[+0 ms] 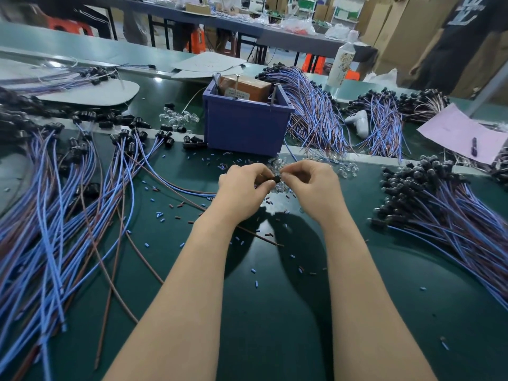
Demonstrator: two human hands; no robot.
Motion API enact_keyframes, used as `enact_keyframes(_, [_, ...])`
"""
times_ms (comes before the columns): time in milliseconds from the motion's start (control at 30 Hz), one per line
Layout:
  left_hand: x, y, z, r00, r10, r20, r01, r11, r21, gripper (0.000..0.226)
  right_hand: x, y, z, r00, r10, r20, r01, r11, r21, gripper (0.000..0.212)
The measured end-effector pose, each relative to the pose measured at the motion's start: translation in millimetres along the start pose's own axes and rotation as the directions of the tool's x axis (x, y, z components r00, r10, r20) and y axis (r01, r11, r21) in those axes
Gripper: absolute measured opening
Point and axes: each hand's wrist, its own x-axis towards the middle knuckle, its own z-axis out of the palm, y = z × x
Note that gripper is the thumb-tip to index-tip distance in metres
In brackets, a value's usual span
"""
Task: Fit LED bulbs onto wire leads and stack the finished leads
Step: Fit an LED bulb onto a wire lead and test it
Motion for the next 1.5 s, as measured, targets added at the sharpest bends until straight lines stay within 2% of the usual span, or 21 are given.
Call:
enact_keyframes(233, [1.0,-1.9,0.4,0.999,0.026,-0.02,-0.027,0.999,-0.028,0.012,-0.4,-2.8,4.4,0.999,0.035,0.0,-0.035,0.991,0.133,0.016])
enact_keyframes(367, [2.7,-2.0,4.2,0.997,0.03,-0.073,-0.034,0.998,-0.061,0.019,-1.3,-3.9,9.4,0.995,0.097,-0.009,-0.091,0.955,0.281,0.01])
enact_keyframes(567, [3.9,-4.5,7.5,0.996,0.034,-0.079,-0.036,0.999,-0.025,0.015,-0.9,0.9,11.6,0.998,0.059,-0.035,-0.054,0.99,0.128,0.01])
enact_keyframes(667, [5.1,-6.0,7.5,0.995,-0.003,-0.102,0.003,1.0,-0.004,0.013,0.9,2.5,7.6,0.992,0.075,-0.101,-0.057,0.984,0.171,0.012])
enact_keyframes(867, [2.4,-3.4,4.0,0.991,0.016,-0.135,-0.045,0.976,-0.214,0.016,-2.0,-5.2,9.3,0.992,0.023,-0.121,0.008,0.969,0.248,0.017])
enact_keyframes(1067, [2.8,-4.0,1.1,0.991,0.012,-0.13,-0.049,0.955,-0.292,0.018,-1.6,-9.0,6.6,0.991,-0.052,-0.126,0.083,0.964,0.251,0.011])
enact_keyframes(1233, [2.7,-4.0,0.7,0.993,0.02,-0.117,-0.055,0.949,-0.31,0.019,-3.5,-13.2,6.3,0.985,-0.117,-0.124,0.139,0.973,0.186,0.014])
enact_keyframes(1500, [1.9,-2.4,1.4,0.991,0.058,-0.123,-0.09,0.957,-0.277,0.019,-7.6,-17.8,7.8,0.962,-0.246,-0.117,0.246,0.969,-0.012,0.014])
